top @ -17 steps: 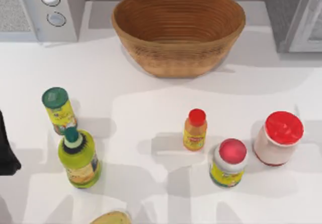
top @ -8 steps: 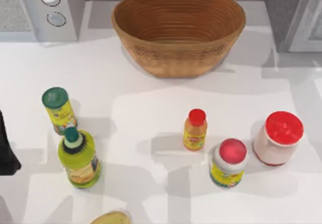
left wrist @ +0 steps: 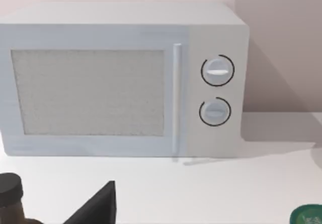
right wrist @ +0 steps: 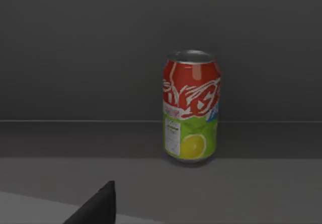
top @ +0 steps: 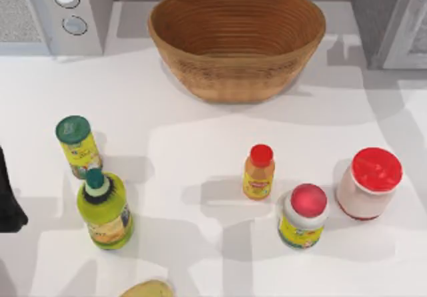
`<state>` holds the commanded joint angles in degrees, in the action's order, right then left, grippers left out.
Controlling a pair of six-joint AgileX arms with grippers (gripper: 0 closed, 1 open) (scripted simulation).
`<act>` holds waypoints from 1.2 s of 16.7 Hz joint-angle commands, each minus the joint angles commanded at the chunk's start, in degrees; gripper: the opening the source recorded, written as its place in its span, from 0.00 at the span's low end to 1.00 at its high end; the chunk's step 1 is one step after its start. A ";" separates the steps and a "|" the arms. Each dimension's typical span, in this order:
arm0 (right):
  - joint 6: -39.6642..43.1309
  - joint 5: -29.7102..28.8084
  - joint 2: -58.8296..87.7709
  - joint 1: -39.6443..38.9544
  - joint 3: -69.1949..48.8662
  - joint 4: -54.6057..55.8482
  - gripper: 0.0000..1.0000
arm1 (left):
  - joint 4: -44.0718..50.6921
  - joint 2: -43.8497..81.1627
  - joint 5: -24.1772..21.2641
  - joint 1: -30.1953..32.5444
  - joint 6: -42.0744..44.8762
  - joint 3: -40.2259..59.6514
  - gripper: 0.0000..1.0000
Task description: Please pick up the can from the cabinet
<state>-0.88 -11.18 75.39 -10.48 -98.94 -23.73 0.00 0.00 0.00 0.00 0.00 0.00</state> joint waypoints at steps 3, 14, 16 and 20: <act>-0.02 -0.09 0.65 -0.10 -0.86 -0.19 1.00 | 0.00 0.00 0.00 0.00 0.00 0.00 1.00; 0.17 0.17 11.88 0.65 -4.46 7.88 1.00 | 0.00 0.00 0.00 0.00 0.00 0.00 1.00; 0.17 0.21 14.31 0.81 -5.13 9.70 1.00 | 0.00 0.00 0.00 0.00 0.00 0.00 1.00; 0.16 0.22 14.53 0.55 -4.88 9.84 1.00 | 0.00 0.00 0.00 0.00 0.00 0.00 1.00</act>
<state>-0.72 -10.96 89.92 -9.92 -103.82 -13.89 0.00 0.00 0.00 0.00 0.00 0.00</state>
